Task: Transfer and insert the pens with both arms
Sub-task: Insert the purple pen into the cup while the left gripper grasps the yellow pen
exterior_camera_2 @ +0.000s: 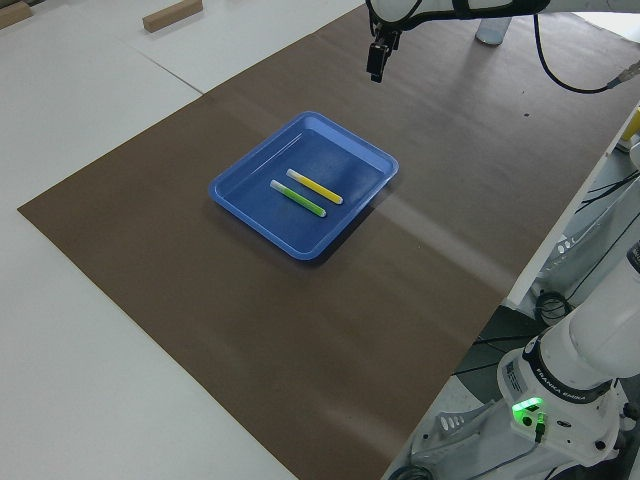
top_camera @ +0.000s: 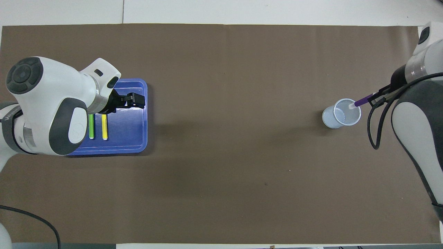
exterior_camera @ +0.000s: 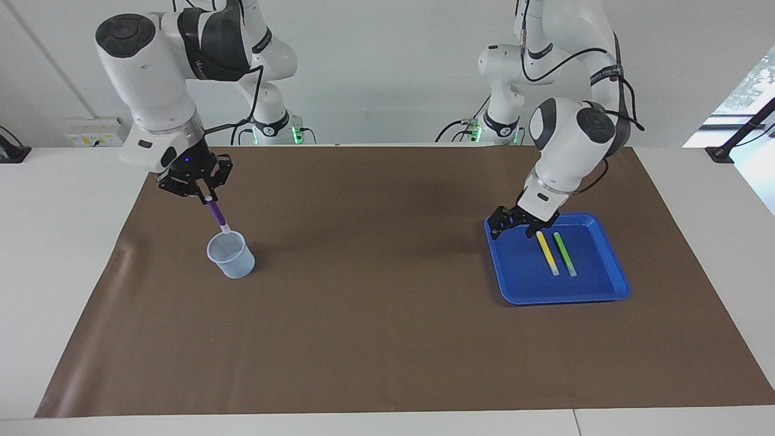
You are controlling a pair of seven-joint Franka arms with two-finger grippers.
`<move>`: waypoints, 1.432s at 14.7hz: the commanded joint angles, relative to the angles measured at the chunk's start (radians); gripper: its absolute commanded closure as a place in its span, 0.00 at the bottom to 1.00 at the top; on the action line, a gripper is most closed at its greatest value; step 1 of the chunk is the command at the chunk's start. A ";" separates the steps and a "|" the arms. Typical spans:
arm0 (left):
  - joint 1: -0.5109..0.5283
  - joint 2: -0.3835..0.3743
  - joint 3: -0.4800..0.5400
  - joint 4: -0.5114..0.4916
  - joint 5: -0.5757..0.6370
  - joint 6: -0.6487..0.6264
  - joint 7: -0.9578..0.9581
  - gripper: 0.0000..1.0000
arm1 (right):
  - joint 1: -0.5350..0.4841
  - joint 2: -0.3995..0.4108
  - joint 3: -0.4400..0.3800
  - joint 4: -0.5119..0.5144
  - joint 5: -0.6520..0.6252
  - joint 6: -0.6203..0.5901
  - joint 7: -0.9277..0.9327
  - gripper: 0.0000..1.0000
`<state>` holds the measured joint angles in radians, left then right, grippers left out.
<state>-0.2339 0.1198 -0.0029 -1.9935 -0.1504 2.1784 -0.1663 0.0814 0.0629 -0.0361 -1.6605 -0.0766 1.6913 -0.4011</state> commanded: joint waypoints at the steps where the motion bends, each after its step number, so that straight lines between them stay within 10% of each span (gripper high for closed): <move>1: 0.069 -0.020 -0.011 -0.108 0.026 0.098 0.121 0.00 | -0.034 -0.017 0.007 -0.090 -0.019 0.050 -0.035 1.00; 10: 0.159 0.050 -0.009 -0.189 0.063 0.227 0.246 0.00 | -0.035 -0.029 0.007 -0.271 -0.017 0.257 -0.030 1.00; 12: 0.159 0.052 -0.009 -0.197 0.063 0.227 0.248 0.14 | -0.035 -0.031 0.007 -0.280 -0.015 0.257 -0.028 0.96; 13: 0.160 0.051 -0.009 -0.203 0.063 0.225 0.246 0.45 | -0.035 -0.031 0.007 -0.277 -0.017 0.255 -0.030 0.65; 14: 0.160 0.047 -0.009 -0.217 0.063 0.227 0.246 0.60 | -0.035 -0.031 0.007 -0.275 -0.012 0.255 -0.030 0.22; 15: 0.160 0.043 -0.009 -0.229 0.063 0.228 0.246 0.73 | -0.035 -0.029 0.007 -0.269 -0.008 0.254 -0.030 0.00; 20: 0.162 0.040 -0.008 -0.240 0.063 0.228 0.246 0.81 | -0.029 -0.020 0.010 -0.173 0.000 0.194 -0.035 0.00; 21: 0.166 0.040 -0.008 -0.238 0.063 0.227 0.245 1.00 | -0.025 -0.021 0.012 -0.147 0.039 0.174 -0.035 0.00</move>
<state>-0.0835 0.1781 -0.0040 -2.1983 -0.1026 2.3813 0.0690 0.0577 0.0490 -0.0343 -1.8603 -0.0710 1.9147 -0.4204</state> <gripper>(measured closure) 0.797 0.013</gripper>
